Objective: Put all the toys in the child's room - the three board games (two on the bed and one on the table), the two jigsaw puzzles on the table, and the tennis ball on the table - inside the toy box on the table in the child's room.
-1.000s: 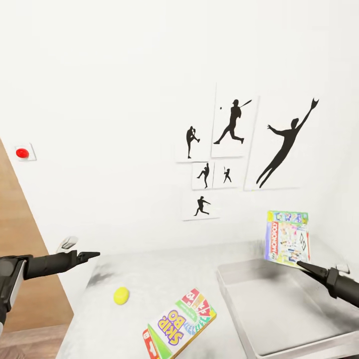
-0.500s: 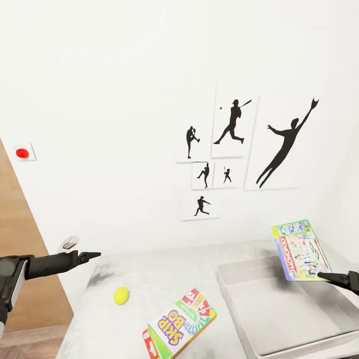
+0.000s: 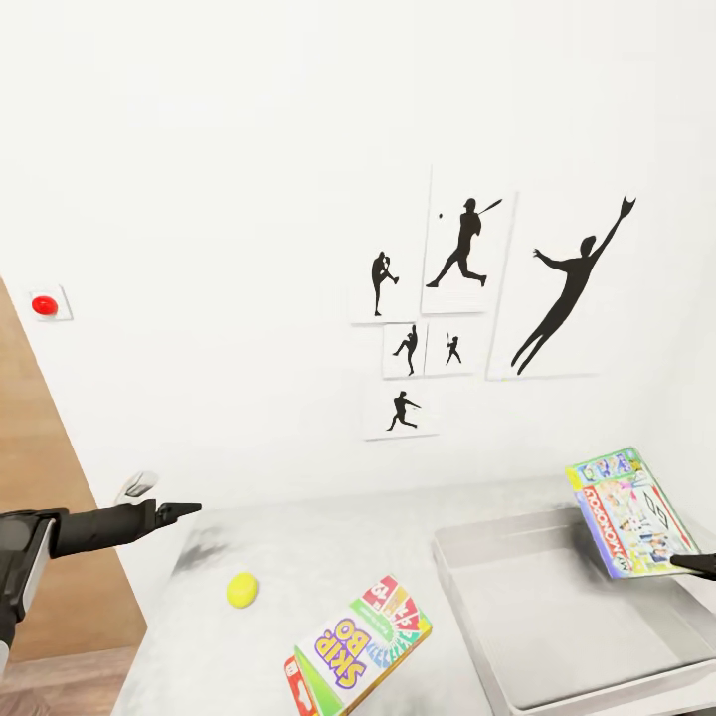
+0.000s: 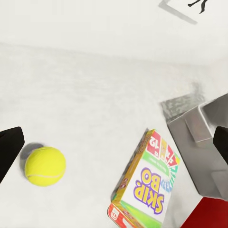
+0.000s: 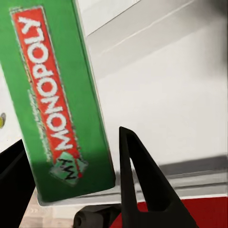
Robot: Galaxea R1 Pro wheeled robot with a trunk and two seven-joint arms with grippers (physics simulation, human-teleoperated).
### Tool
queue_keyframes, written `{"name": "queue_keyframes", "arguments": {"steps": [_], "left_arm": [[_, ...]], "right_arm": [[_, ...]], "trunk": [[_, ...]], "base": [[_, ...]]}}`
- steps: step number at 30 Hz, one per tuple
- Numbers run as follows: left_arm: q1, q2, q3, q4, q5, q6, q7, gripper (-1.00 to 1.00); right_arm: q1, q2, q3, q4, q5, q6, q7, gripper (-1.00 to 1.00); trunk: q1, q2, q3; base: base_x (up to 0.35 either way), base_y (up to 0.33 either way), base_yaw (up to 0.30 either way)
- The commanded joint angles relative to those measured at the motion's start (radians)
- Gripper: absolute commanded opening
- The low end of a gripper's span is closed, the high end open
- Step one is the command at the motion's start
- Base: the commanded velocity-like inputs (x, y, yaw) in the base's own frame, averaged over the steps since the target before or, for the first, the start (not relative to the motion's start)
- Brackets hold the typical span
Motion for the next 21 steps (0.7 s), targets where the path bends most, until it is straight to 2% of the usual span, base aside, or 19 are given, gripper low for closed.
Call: {"name": "queue_keyframes", "arguments": {"steps": [1,12,21], "left_arm": [[-0.001,-0.001,0.002,0.000,-0.010,0.008,-0.010,1.00],[-0.001,0.000,0.002,0.000,-0.010,0.008,-0.010,1.00],[-0.001,0.000,0.002,0.000,-0.011,0.008,-0.010,1.00]], "right_arm": [[-0.001,0.000,0.006,-0.001,0.002,0.003,0.008,-1.00],[-0.001,-0.006,0.026,-0.010,0.002,0.003,0.010,-1.00],[0.000,0.006,0.015,-0.070,-0.004,0.003,0.010,-1.00]], "trunk": [[0.000,-0.001,0.000],[0.000,-0.001,0.000],[0.000,-0.001,0.000]], "base": [[0.000,0.000,0.000],[0.000,0.000,0.000],[0.000,0.000,0.000]]}}
